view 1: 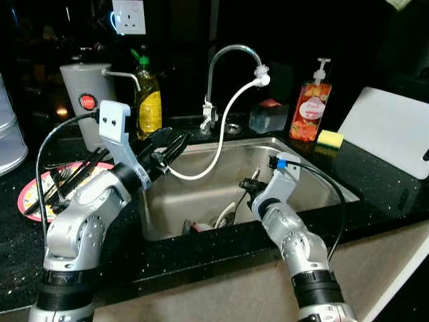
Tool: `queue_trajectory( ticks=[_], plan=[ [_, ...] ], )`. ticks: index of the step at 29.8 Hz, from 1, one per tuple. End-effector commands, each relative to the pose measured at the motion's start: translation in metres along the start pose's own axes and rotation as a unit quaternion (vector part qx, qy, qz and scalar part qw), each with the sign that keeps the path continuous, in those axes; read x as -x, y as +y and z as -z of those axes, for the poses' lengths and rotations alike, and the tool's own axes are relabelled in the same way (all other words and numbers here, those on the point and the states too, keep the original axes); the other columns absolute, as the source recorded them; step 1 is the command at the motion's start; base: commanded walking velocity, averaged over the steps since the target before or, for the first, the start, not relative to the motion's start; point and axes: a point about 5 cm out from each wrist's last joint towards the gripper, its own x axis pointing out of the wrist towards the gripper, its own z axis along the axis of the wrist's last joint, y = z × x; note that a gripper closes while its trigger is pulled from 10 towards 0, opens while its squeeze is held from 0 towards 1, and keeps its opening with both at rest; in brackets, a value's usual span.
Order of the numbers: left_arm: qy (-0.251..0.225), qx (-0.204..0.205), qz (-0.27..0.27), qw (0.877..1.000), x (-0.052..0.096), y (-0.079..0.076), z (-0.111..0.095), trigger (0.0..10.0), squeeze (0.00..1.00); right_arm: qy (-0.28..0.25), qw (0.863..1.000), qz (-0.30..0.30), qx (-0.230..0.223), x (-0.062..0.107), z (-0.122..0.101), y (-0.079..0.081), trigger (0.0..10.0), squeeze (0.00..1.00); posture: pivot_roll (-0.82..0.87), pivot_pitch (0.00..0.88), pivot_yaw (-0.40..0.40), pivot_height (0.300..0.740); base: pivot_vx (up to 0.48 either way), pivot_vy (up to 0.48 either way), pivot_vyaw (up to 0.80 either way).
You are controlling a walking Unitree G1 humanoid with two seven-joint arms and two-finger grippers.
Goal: Kitchen organization
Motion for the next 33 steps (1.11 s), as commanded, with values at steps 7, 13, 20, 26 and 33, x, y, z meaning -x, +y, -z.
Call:
queue_trajectory(
  ticks=[7, 13, 20, 26, 33],
  plan=[
    [0.164, -0.047, -0.102, 0.98, 0.002, 0.023, 0.044, 10.0, 0.0, -0.015, 1.0, -0.003, -0.015, 0.004, -0.002, -0.006, 10.0, 1.0, -0.03, 0.018, -0.027, 0.74, 0.0, 0.0, 0.0],
    [0.185, -0.039, -0.159, 0.969, 0.008, 0.036, 0.047, 10.0, 0.0, -0.039, 0.999, -0.013, -0.001, 0.006, -0.015, -0.002, 10.0, 1.0, -0.03, 0.016, -0.026, 0.74, 0.0, 0.0, 0.0],
    [0.178, -0.046, -0.19, 0.964, 0.011, 0.04, 0.04, 10.0, 0.0, -0.074, 0.996, -0.037, 0.022, 0.01, -0.03, 0.006, 10.0, 0.0, -0.03, 0.014, -0.027, 0.74, 0.0, 0.0, 0.0],
    [0.185, -0.056, -0.235, 0.953, 0.022, 0.049, 0.031, 10.0, 0.0, -0.133, 0.984, -0.06, 0.099, 0.023, -0.054, 0.018, 10.0, 0.0, -0.03, 0.013, -0.024, 0.74, 0.0, 0.0, 0.0],
    [0.211, -0.098, -0.299, 0.925, 0.036, 0.072, 0.023, 10.0, 0.0, -0.157, 0.979, -0.04, 0.125, 0.028, -0.069, 0.01, 10.0, 0.0, -0.03, 0.013, -0.022, 0.74, 0.0, 0.0, 0.0]
  ],
)
